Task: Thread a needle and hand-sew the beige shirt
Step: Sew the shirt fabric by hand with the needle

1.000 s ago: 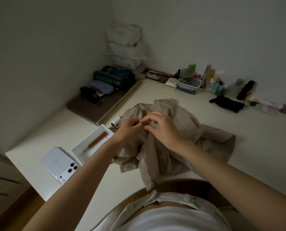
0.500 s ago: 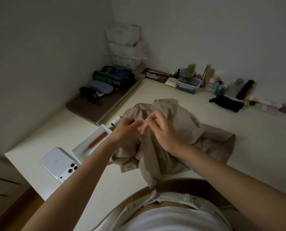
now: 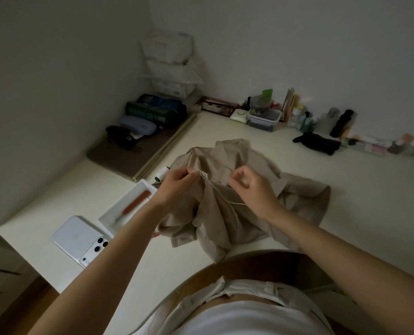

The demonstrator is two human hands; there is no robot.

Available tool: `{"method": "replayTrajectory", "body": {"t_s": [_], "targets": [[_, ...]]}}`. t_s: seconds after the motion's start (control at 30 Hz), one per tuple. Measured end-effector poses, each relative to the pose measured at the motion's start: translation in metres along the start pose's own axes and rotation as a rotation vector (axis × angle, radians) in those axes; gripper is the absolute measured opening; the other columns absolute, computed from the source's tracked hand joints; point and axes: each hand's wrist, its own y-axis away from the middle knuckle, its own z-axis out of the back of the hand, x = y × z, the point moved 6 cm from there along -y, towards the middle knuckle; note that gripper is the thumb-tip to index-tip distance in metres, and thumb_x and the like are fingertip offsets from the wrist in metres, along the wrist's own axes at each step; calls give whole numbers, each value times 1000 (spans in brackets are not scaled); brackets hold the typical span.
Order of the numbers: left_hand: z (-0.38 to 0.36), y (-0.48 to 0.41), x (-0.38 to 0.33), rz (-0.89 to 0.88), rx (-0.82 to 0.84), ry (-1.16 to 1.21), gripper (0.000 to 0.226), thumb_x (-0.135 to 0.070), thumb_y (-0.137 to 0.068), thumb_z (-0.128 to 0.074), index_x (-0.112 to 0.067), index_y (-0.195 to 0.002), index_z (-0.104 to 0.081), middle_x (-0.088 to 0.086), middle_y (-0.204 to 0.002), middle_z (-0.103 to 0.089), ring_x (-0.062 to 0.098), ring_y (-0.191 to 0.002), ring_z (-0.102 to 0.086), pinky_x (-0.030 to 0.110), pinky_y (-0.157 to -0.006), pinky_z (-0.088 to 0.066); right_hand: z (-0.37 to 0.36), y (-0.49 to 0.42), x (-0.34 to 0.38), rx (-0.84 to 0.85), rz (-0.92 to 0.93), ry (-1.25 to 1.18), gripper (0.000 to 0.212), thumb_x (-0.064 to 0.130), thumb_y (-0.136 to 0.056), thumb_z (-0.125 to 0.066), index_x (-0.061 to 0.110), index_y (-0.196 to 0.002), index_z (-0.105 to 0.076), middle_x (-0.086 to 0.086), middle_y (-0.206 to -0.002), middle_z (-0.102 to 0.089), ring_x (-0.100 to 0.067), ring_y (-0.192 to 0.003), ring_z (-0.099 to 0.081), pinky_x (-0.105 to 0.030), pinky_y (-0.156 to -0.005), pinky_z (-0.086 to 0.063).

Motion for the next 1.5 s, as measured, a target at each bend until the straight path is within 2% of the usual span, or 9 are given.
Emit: {"method": "replayTrajectory", "body": {"t_s": [0.2, 0.27, 0.43, 0.6, 0.77, 0.97, 1.2, 1.33, 1.5], "targets": [[-6, 4, -1, -11, 59, 16, 24, -19, -98, -49, -2, -92, -65, 13, -90, -63, 16, -81, -58, 21, -74, -47, -30, -20, 25, 44, 45, 180, 29, 29, -82, -73, 13, -104, -68, -1, -95, -70, -4, -82, -60, -15, -74, -48], [-6, 6, -2, -13, 69, 23, 22, -19, -98, -50, -8, -87, -65, 10, -90, -65, 14, -83, -60, 19, -75, -48, -38, -22, 27, 31, 93, 244, 22, 26, -85, -70, 10, -100, -70, -4, -91, -71, -2, -73, -58, -9, -67, -44], [-1, 11, 0, -6, 41, 12, 20, -18, -98, -50, -9, -85, -63, 5, -84, -64, 6, -73, -61, 15, -69, -49, -43, -21, 27, 27, 183, 277, 15, 20, -90, -62, 8, -92, -71, -6, -78, -70, -15, -72, -64, -33, -72, -54], [6, 12, 1, 1, -32, 8, 25, -18, -97, -51, 4, -99, -62, 5, -83, -62, 6, -70, -61, 15, -66, -50, -40, -8, 21, 58, 219, 270, 14, 14, -93, -58, 6, -91, -69, -2, -70, -66, -10, -61, -61, -20, -60, -50], [12, 10, 2, 17, -57, -22, 34, -25, -97, -52, 7, -106, -60, 16, -95, -63, 21, -85, -59, 33, -84, -52, -39, 18, -15, 274, 27, 377, 13, 20, -95, -53, 17, -87, -62, 10, -64, -56, -1, -54, -52, -11, -52, -36], [9, 7, 2, 21, -61, -27, 34, -27, -97, -53, 5, -102, -63, 17, -94, -65, 22, -84, -60, 38, -87, -52, -36, 36, -61, 502, -196, 527, 17, 22, -97, -51, 15, -84, -59, 6, -64, -52, -10, -60, -52, -25, -58, -40], [6, 7, 1, 9, -49, -11, 26, -25, -97, -52, -2, -96, -63, 10, -87, -63, 16, -79, -60, 27, -79, -53, -17, 10, -20, 96, -115, 219, 13, 24, -97, -52, 15, -103, -60, 13, -81, -58, 5, -69, -52, -7, -60, -40], [1, 7, 0, -8, -21, 29, 18, -19, -98, -51, -6, -89, -60, 13, -86, -58, 18, -78, -54, 23, -70, -47, -29, -2, 12, 30, -5, 177, 30, 26, -89, -65, 8, -113, -62, 2, -100, -64, -2, -88, -57, 0, -67, -41], [-2, 8, 0, -44, 4, 21, 19, -14, -98, -49, -3, -89, -61, 6, -81, -63, 1, -66, -60, 13, -66, -49, -45, -10, 25, 14, 140, 303, 15, 21, -93, -58, 8, -96, -67, -1, -80, -66, -11, -70, -61, -28, -66, -51]]}}
